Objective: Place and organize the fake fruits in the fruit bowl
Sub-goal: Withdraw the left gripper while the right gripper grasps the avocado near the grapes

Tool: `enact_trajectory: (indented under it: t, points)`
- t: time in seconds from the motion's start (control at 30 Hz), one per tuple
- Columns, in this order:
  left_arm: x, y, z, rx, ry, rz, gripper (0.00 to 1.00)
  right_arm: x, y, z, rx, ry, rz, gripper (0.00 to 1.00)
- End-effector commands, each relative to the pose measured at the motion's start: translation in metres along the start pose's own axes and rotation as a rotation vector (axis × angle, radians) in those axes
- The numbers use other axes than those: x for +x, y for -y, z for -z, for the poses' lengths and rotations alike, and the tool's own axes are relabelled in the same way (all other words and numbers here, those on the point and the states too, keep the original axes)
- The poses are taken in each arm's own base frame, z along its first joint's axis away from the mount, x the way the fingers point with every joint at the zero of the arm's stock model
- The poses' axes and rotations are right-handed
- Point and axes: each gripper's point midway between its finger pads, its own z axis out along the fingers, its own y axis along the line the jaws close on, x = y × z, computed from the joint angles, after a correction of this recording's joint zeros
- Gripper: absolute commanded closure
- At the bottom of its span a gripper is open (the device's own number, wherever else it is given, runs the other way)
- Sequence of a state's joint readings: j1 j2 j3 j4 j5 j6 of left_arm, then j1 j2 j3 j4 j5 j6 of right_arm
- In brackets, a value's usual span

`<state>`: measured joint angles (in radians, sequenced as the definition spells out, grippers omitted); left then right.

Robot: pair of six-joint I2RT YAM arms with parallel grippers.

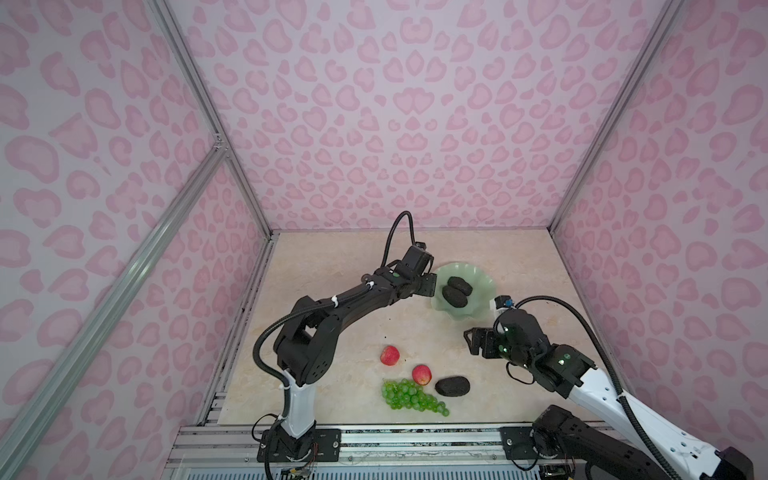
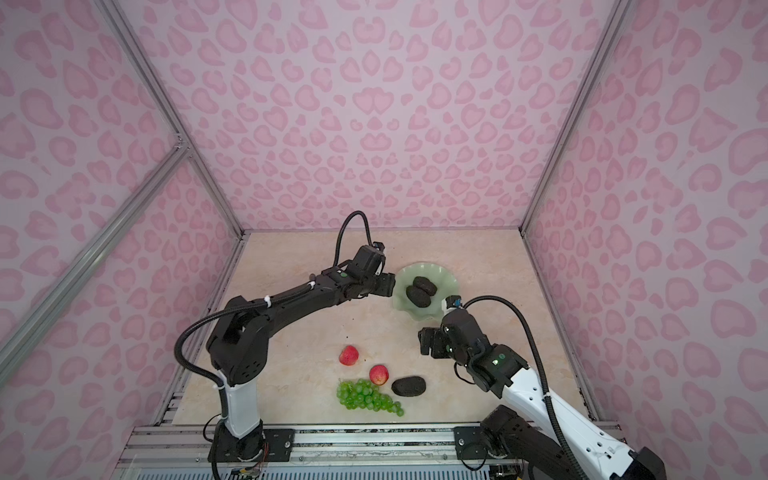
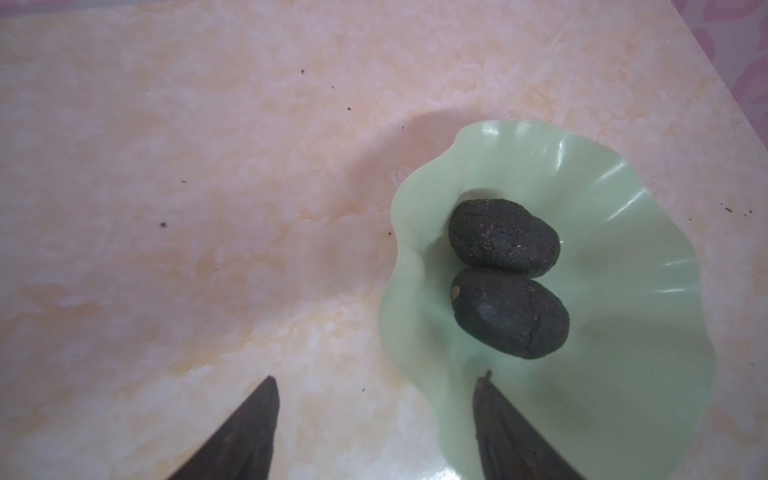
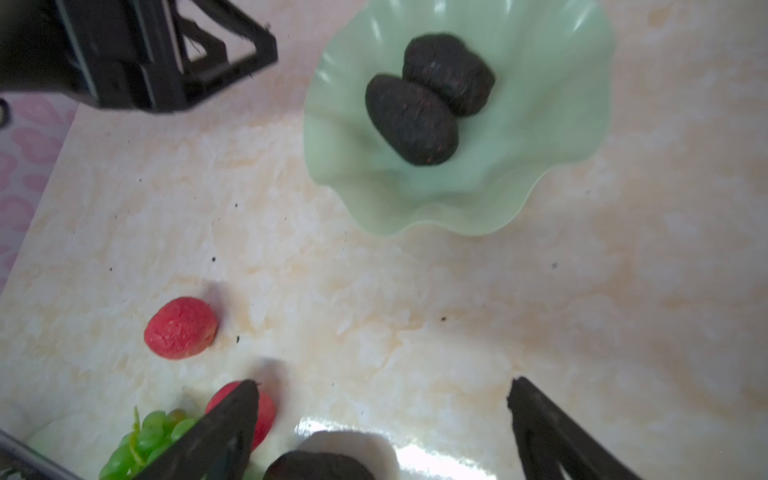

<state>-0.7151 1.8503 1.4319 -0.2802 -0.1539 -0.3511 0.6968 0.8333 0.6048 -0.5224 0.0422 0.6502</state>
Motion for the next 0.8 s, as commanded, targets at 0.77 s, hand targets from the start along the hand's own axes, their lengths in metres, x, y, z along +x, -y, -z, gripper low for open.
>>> enact_trajectory:
  t: [0.77]
  points:
    - [0.021,-0.143,0.218,-0.132,0.405,0.217,0.01,0.133,-0.03,-0.02,0.031,-0.205,-0.633,0.03]
